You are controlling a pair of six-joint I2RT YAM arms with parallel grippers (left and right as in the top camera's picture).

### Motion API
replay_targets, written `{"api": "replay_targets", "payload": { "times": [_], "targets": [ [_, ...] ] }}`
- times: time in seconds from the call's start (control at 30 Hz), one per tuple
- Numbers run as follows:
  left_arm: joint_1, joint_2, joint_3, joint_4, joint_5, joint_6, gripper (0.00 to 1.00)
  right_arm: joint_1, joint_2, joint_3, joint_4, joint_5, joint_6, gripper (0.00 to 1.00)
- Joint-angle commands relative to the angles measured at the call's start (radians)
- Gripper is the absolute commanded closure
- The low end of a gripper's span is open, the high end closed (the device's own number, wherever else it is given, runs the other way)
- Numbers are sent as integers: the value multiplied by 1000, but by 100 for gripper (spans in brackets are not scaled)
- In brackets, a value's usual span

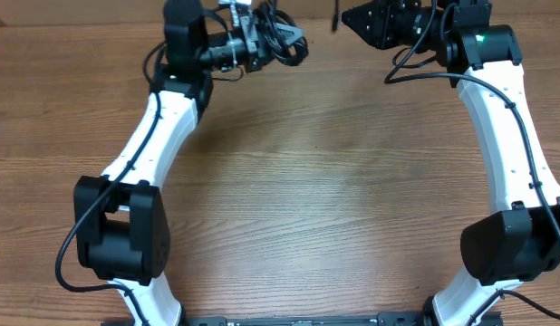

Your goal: Untangle cables

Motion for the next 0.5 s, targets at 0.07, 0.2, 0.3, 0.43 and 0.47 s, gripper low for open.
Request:
{"api": "replay_targets", "payload": {
  "times": [0.07,0.2,0.3,0.43,0.47],
  "targets": [
    [-5,-10,8,-2,0,42,96,0,1,9,2,-20,-7,57],
    [-7,-10,8,-35,-2,66,96,0,1,9,3,-64,-7,11],
    [-7,-10,8,-90,-2,108,96,0,1,9,6,-101,-6,0],
    [-7,-10,8,-151,-5,140,96,0,1,9,17,-153,-4,0],
    [-7,-10,8,-153,-4,140,96,0,1,9,20,-157,-4,0]
  ]
}}
